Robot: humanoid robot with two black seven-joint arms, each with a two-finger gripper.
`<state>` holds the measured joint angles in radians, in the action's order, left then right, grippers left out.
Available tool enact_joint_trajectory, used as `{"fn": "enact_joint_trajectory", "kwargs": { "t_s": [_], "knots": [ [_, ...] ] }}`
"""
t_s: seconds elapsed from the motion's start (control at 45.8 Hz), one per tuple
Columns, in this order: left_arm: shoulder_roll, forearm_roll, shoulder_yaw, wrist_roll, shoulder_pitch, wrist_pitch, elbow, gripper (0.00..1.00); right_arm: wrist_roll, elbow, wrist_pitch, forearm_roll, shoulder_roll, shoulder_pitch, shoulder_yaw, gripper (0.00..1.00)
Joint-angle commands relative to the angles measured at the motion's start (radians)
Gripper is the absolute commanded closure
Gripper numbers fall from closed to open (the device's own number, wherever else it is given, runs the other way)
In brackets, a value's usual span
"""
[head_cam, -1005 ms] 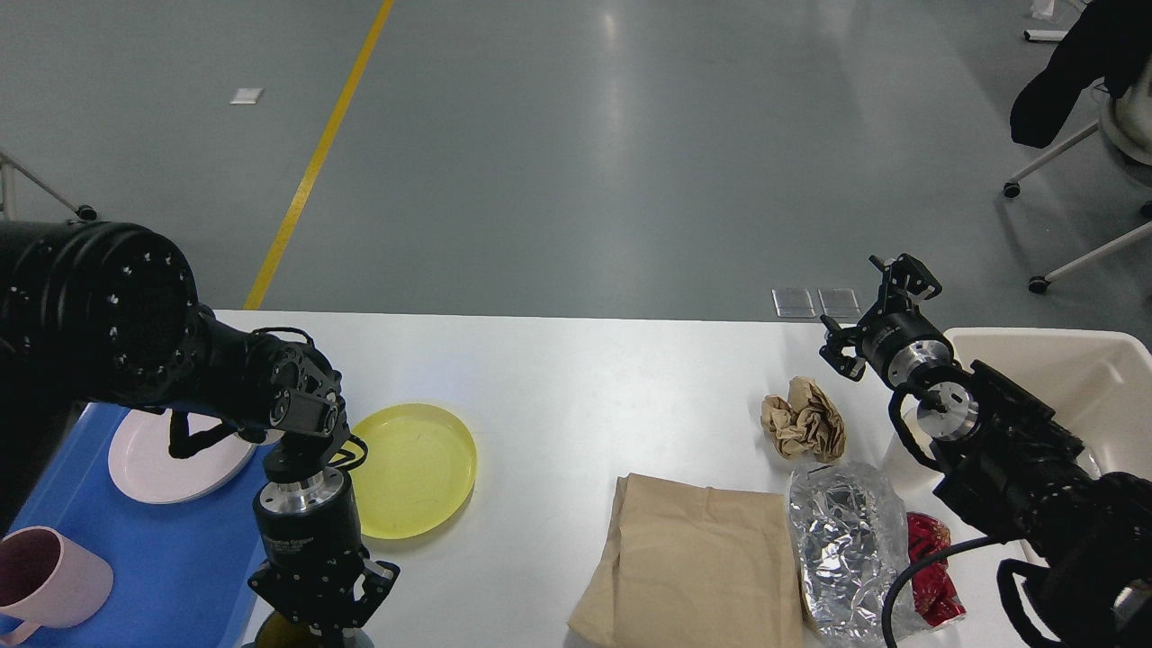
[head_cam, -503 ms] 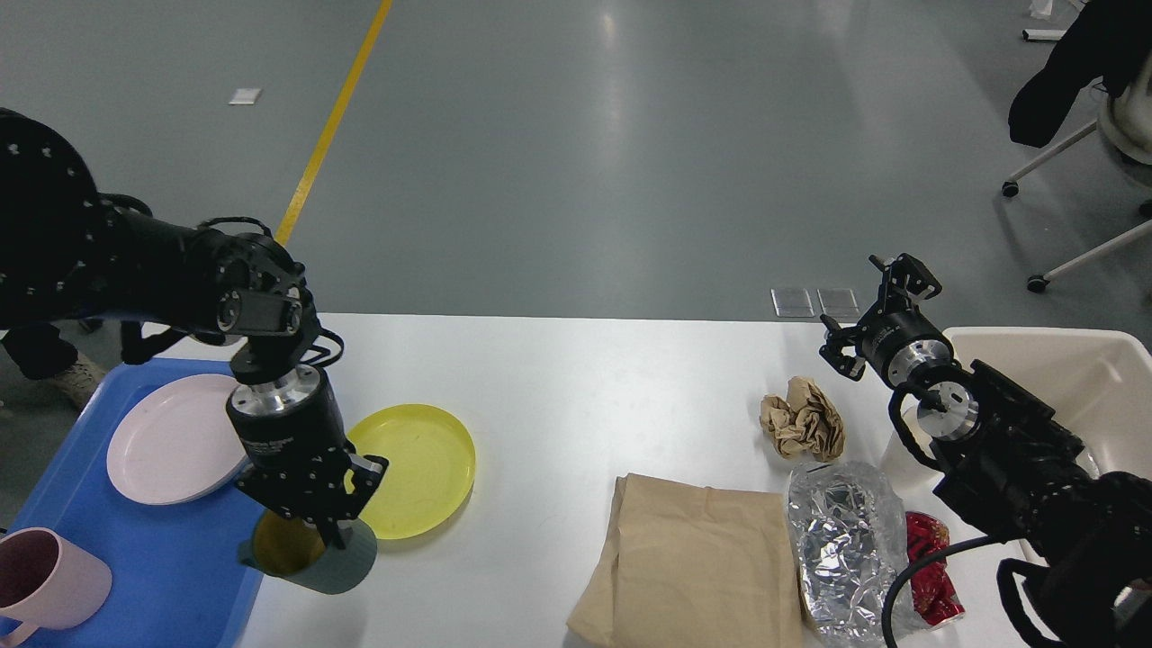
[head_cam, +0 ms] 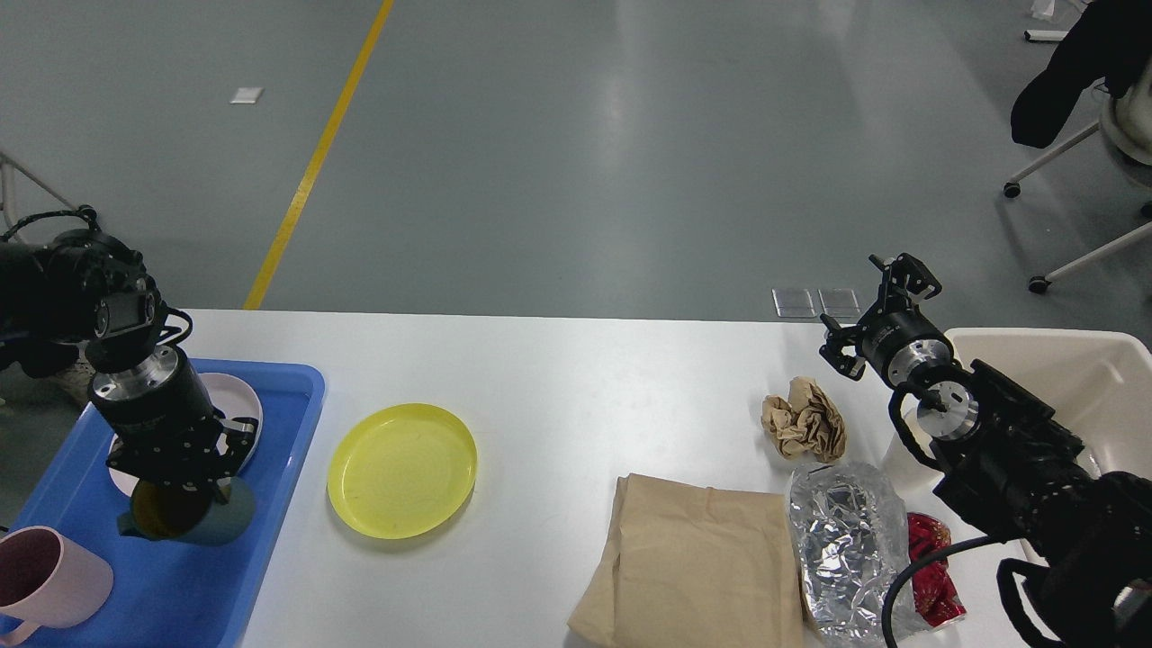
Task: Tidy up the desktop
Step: 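Carry the green cup onto the blue tray beside the pink plate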
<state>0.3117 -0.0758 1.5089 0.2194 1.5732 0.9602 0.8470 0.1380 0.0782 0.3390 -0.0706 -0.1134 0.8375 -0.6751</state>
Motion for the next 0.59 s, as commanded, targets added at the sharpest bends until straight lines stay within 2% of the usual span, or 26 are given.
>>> {"fn": "enact_joint_trajectory", "kwargs": {
  "t_s": [0.0, 0.568],
  "knots": [
    [-0.006, 0.002, -0.002, 0.000, -0.050, 0.000, -0.003, 1.00, 0.000, 0.000, 0.000, 0.000, 0.001, 0.000, 0.000, 0.00],
    [-0.006, -0.004, -0.012, -0.008, -0.108, 0.000, -0.009, 0.99, 0.000, 0.000, 0.000, 0.000, 0.000, 0.000, 0.000, 0.00]
  ]
}}
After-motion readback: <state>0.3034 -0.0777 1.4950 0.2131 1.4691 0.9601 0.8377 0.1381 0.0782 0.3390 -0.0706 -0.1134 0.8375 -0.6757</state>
